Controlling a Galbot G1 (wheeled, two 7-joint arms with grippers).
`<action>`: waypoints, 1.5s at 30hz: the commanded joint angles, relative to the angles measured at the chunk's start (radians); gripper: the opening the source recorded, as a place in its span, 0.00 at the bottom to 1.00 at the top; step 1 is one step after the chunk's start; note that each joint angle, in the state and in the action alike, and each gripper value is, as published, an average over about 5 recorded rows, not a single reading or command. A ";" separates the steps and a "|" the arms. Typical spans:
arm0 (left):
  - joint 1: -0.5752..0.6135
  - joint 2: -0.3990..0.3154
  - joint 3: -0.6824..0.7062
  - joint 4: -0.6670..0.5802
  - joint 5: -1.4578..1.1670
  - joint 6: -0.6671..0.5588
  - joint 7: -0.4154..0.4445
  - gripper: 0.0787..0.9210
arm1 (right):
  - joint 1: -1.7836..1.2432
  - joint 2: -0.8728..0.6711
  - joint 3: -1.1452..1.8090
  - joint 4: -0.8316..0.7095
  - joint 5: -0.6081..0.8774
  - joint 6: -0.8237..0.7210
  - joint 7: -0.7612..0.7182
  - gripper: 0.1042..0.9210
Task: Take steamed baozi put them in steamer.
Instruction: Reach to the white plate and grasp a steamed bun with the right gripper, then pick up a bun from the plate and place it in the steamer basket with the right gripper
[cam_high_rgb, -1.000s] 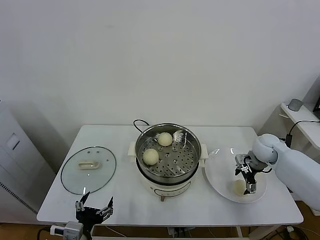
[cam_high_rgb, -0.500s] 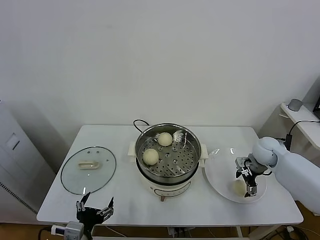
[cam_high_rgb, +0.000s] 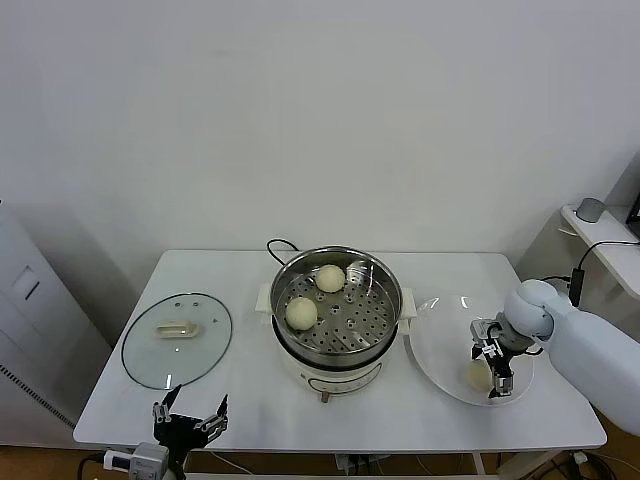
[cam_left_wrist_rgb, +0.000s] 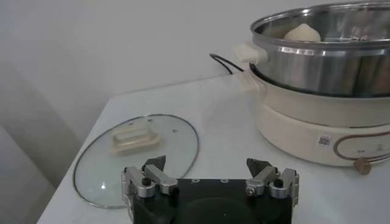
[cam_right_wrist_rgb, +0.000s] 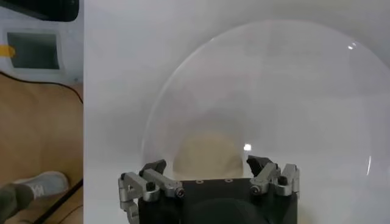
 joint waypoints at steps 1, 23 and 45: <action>0.000 -0.010 0.001 0.002 -0.001 -0.001 0.000 0.88 | -0.005 0.001 0.004 -0.001 -0.003 -0.001 0.006 0.88; -0.009 -0.016 0.010 0.012 0.003 -0.001 -0.001 0.88 | 0.039 -0.018 0.006 -0.002 0.014 -0.009 -0.005 0.46; -0.031 -0.029 -0.001 -0.013 0.076 -0.027 -0.011 0.88 | 1.079 0.255 -0.712 -0.061 0.549 -0.139 -0.093 0.41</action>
